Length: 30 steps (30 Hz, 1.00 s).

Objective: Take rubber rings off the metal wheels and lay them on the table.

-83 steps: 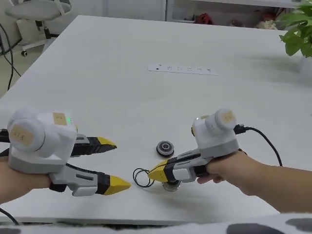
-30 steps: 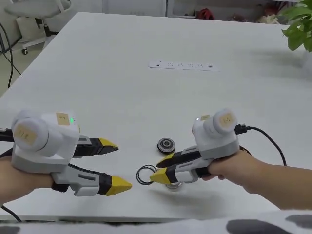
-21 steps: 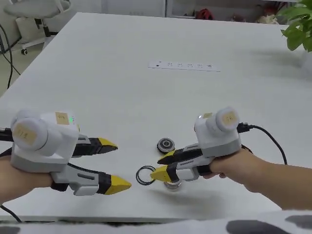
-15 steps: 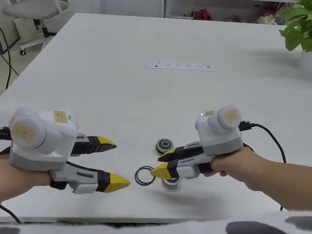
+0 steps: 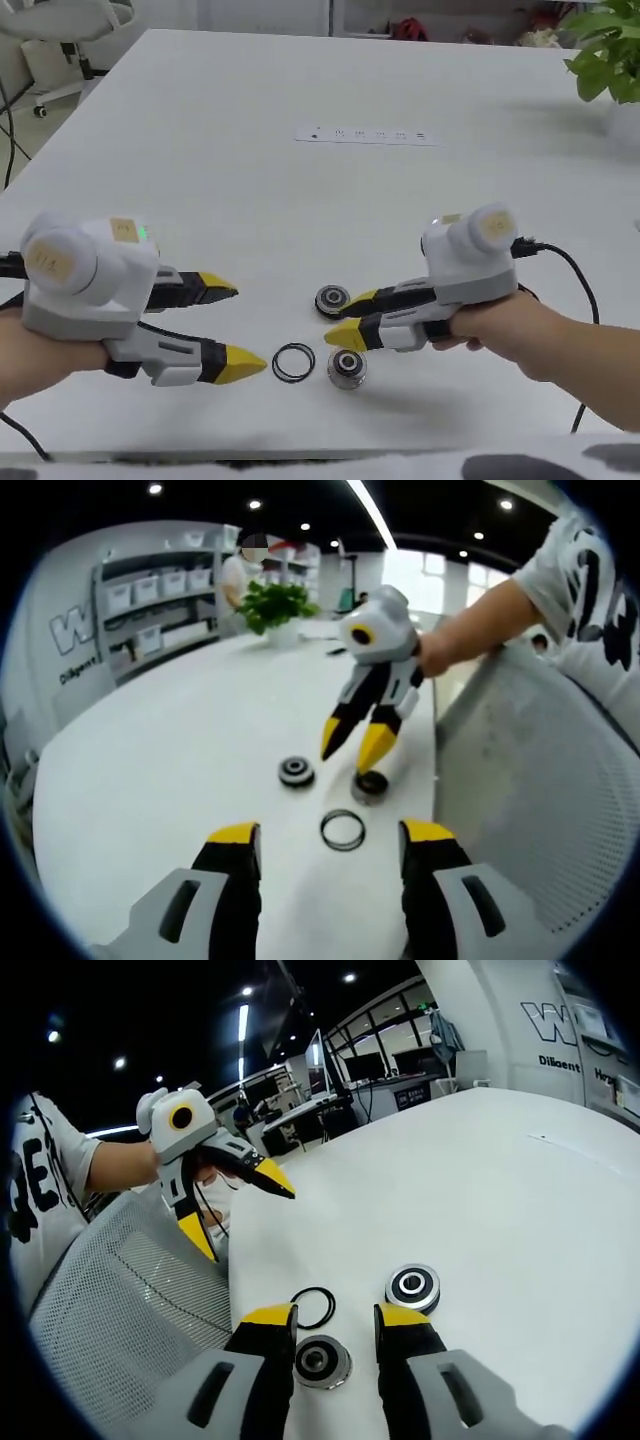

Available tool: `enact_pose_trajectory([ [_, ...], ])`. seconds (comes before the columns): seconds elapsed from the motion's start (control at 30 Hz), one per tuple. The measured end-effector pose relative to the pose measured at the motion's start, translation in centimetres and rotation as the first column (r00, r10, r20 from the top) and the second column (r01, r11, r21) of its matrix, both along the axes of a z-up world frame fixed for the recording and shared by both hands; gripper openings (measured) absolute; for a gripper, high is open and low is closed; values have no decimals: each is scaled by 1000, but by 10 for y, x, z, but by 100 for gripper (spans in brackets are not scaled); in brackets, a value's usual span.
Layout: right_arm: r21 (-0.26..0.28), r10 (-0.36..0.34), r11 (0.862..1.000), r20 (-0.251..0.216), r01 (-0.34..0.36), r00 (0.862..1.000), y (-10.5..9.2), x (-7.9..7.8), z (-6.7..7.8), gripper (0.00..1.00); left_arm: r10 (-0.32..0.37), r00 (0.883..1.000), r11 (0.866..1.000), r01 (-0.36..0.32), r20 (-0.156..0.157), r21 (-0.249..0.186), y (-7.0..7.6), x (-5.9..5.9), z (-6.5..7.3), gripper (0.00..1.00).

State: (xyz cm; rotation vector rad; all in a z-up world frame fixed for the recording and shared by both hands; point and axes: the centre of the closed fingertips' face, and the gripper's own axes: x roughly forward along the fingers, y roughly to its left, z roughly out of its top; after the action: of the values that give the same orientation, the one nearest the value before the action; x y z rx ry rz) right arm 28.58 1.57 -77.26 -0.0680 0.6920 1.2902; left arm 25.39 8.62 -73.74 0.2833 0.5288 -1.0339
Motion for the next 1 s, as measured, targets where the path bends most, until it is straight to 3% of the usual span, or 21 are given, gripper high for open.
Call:
enact_pose_trajectory([
  [0.37,-2,-29,1000,30,30,999,-5,6,4,28,-6,1000,1000,6,7,0,-6,9,0,56],
  [1.0,-32,-49,998,94,53,994,-14,24,-4,28,-18,1000,1000,18,7,9,-16,30,-7,53],
])
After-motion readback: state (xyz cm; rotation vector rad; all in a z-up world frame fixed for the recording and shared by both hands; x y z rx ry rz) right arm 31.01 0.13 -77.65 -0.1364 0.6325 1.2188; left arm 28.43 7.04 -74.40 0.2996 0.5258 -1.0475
